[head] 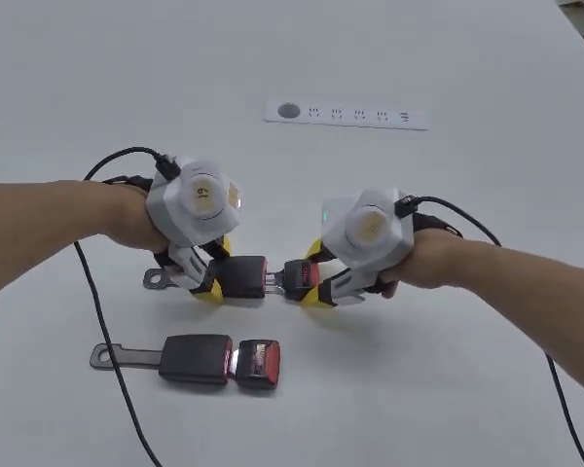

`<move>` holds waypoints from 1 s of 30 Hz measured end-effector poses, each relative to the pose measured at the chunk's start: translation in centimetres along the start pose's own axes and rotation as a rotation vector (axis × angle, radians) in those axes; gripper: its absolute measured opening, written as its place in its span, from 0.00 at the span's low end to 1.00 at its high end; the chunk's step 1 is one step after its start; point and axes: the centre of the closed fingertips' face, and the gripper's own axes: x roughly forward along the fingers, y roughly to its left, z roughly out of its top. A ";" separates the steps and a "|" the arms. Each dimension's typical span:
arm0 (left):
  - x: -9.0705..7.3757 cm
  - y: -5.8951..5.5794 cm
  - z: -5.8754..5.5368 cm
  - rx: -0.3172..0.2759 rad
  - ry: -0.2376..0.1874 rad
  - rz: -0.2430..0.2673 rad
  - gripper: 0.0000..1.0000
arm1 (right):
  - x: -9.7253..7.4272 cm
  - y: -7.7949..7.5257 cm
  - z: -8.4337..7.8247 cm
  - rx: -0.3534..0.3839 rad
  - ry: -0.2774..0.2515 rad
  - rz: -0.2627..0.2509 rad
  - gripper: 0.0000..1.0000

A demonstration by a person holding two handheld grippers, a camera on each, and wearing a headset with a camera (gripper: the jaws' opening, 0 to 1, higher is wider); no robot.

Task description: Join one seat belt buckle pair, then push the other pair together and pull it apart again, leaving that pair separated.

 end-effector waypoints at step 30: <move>0.1 -0.2 -0.1 0.002 -0.003 0.001 0.32 | -1.4 -0.3 -1.9 -0.013 0.042 -0.006 0.31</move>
